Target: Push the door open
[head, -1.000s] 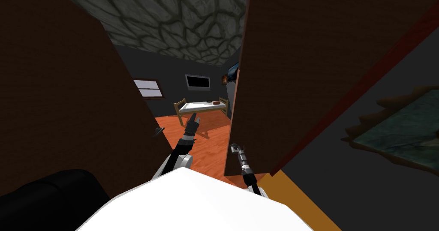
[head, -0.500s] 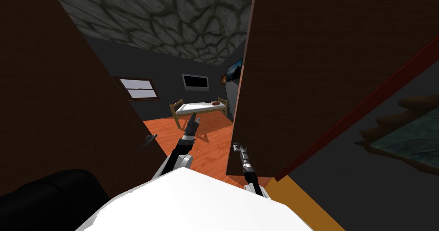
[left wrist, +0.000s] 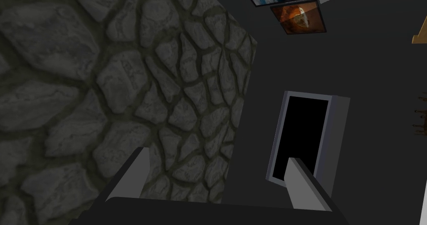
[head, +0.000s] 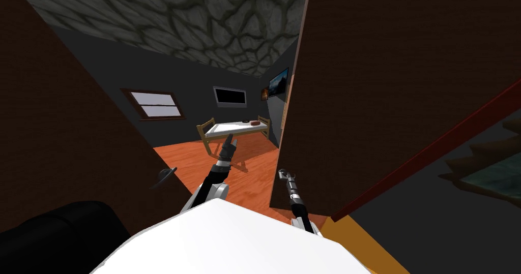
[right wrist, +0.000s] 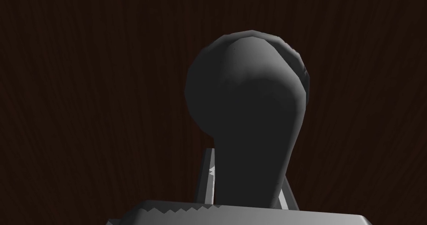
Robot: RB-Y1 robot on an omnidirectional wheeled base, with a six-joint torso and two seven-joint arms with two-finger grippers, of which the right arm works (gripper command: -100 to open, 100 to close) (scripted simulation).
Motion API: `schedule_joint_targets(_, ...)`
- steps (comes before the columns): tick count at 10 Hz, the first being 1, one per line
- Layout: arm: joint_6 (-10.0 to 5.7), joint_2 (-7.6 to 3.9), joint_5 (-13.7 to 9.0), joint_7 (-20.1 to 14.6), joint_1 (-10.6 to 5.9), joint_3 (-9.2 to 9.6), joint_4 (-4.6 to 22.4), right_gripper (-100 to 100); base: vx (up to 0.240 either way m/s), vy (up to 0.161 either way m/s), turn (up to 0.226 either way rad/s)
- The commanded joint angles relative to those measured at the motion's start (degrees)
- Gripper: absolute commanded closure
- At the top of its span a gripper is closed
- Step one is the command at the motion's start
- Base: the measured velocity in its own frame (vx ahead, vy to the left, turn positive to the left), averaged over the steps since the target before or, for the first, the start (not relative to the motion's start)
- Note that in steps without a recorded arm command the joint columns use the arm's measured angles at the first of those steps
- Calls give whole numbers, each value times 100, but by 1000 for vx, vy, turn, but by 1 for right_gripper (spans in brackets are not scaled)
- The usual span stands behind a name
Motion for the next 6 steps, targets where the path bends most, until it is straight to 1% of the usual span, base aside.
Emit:
schedule_joint_targets(1, -35, -48, -42, 24, -42, -91, 12, 100, 209, 78, -41)
schedule_joint_targets(6, -42, -133, -189, 120, -52, -395, 42, 100, 198, 77, -46)
